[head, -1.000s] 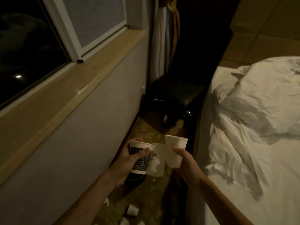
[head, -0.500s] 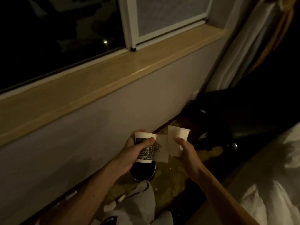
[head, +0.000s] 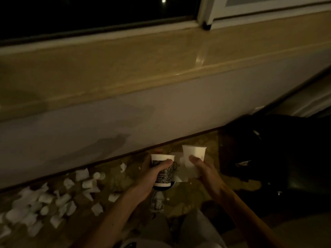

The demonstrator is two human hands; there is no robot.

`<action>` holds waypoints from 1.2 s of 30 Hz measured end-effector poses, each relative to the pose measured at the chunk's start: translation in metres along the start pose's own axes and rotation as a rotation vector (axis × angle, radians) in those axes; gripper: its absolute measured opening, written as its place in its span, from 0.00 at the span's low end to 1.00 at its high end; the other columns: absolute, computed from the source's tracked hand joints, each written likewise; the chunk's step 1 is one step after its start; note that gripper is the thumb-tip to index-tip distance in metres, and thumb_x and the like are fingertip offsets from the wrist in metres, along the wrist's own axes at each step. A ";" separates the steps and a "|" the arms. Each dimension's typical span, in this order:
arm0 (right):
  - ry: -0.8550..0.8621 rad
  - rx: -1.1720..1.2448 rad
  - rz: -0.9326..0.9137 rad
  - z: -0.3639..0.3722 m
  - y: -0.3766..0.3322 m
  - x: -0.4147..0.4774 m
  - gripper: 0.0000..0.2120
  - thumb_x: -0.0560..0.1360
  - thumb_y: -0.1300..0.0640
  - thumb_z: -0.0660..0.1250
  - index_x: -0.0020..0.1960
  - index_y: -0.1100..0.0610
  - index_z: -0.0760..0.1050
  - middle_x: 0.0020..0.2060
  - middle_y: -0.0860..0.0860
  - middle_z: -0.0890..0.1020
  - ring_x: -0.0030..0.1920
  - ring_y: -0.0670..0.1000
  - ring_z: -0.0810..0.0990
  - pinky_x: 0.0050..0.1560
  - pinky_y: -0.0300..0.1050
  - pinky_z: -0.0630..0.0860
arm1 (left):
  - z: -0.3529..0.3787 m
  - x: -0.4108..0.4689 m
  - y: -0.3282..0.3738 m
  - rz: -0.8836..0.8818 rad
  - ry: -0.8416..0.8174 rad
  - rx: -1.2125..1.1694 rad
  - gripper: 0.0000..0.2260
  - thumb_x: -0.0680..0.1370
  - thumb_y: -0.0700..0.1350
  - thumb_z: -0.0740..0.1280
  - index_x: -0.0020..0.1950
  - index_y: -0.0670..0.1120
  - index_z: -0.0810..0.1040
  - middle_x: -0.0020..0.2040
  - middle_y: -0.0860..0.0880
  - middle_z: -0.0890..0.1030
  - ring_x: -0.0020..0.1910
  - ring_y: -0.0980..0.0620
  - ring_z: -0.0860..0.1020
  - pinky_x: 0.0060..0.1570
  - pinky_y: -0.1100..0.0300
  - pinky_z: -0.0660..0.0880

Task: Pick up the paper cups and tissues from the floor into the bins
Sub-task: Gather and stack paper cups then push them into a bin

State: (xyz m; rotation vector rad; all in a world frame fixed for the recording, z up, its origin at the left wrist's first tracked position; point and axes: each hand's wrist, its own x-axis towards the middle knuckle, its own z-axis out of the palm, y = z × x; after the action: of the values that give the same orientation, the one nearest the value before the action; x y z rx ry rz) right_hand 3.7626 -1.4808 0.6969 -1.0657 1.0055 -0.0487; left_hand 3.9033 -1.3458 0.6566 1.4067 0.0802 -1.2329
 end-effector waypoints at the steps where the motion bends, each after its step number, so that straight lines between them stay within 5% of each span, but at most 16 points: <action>1: -0.006 -0.007 0.023 0.000 0.004 0.008 0.27 0.69 0.42 0.67 0.63 0.55 0.75 0.53 0.53 0.85 0.50 0.51 0.85 0.43 0.41 0.81 | -0.003 0.004 -0.007 -0.020 0.023 -0.020 0.32 0.50 0.59 0.83 0.53 0.59 0.82 0.52 0.49 0.85 0.48 0.50 0.85 0.39 0.55 0.80; 7: -0.065 -0.051 0.208 -0.008 0.044 0.071 0.28 0.67 0.42 0.70 0.63 0.54 0.76 0.51 0.53 0.86 0.51 0.54 0.85 0.44 0.47 0.82 | -0.010 0.044 -0.065 -0.085 0.180 -0.091 0.41 0.54 0.55 0.83 0.65 0.49 0.77 0.52 0.48 0.86 0.49 0.46 0.85 0.40 0.54 0.82; 11: -0.062 -0.098 0.305 -0.010 0.098 0.126 0.35 0.61 0.41 0.71 0.65 0.57 0.75 0.54 0.58 0.84 0.55 0.61 0.83 0.59 0.61 0.78 | -0.016 0.076 -0.131 -0.079 0.302 -0.191 0.40 0.52 0.59 0.84 0.62 0.56 0.78 0.57 0.46 0.84 0.55 0.44 0.83 0.53 0.41 0.80; 15: -0.101 -0.126 0.328 -0.018 0.163 0.183 0.31 0.64 0.42 0.67 0.64 0.56 0.75 0.55 0.58 0.83 0.55 0.58 0.82 0.50 0.49 0.79 | -0.035 0.125 -0.197 -0.047 0.372 -0.229 0.30 0.56 0.57 0.83 0.57 0.61 0.79 0.54 0.53 0.84 0.51 0.51 0.84 0.43 0.55 0.82; 17: -0.096 -0.121 0.320 -0.020 0.198 0.215 0.29 0.65 0.42 0.67 0.63 0.53 0.75 0.53 0.56 0.84 0.52 0.57 0.83 0.46 0.47 0.79 | -0.049 0.156 -0.226 -0.032 0.370 -0.229 0.30 0.58 0.55 0.80 0.59 0.60 0.78 0.55 0.53 0.84 0.51 0.52 0.84 0.44 0.54 0.82; 22: -0.130 -0.191 0.226 -0.016 0.284 0.295 0.34 0.61 0.36 0.69 0.63 0.52 0.76 0.55 0.55 0.84 0.53 0.54 0.83 0.53 0.50 0.80 | -0.075 0.230 -0.294 0.055 0.358 -0.160 0.26 0.62 0.53 0.76 0.58 0.61 0.74 0.59 0.54 0.80 0.51 0.57 0.83 0.45 0.60 0.82; 27: -0.172 -0.280 0.214 -0.025 0.343 0.356 0.19 0.72 0.41 0.69 0.58 0.51 0.79 0.52 0.54 0.85 0.51 0.54 0.85 0.57 0.56 0.80 | -0.094 0.282 -0.346 0.074 0.351 -0.101 0.26 0.66 0.52 0.78 0.60 0.60 0.71 0.56 0.56 0.79 0.47 0.61 0.82 0.37 0.68 0.78; 30: -0.143 -0.364 0.219 -0.034 0.363 0.379 0.23 0.70 0.38 0.70 0.59 0.51 0.77 0.54 0.52 0.84 0.53 0.53 0.83 0.57 0.54 0.80 | -0.098 0.311 -0.360 0.080 0.350 0.004 0.32 0.71 0.50 0.77 0.71 0.51 0.66 0.57 0.56 0.77 0.46 0.65 0.81 0.35 0.72 0.76; 34: -0.099 -0.524 0.312 -0.037 0.375 0.388 0.39 0.68 0.32 0.70 0.71 0.54 0.69 0.61 0.52 0.78 0.58 0.53 0.79 0.47 0.48 0.78 | -0.102 0.327 -0.379 0.009 0.340 0.077 0.42 0.74 0.52 0.74 0.80 0.50 0.52 0.70 0.52 0.70 0.61 0.57 0.75 0.47 0.69 0.77; 36: -0.089 -0.571 0.341 -0.036 0.377 0.387 0.45 0.67 0.29 0.67 0.74 0.55 0.66 0.66 0.53 0.75 0.61 0.55 0.77 0.46 0.47 0.77 | -0.107 0.328 -0.388 -0.020 0.371 0.128 0.42 0.75 0.52 0.72 0.80 0.49 0.50 0.69 0.54 0.69 0.65 0.55 0.71 0.50 0.70 0.74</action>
State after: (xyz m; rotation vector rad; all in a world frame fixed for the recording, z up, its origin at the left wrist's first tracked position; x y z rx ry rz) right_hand 3.8048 -1.4934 0.1574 -1.3778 1.1378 0.5890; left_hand 3.8501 -1.3434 0.1406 1.7376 0.2750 -0.9944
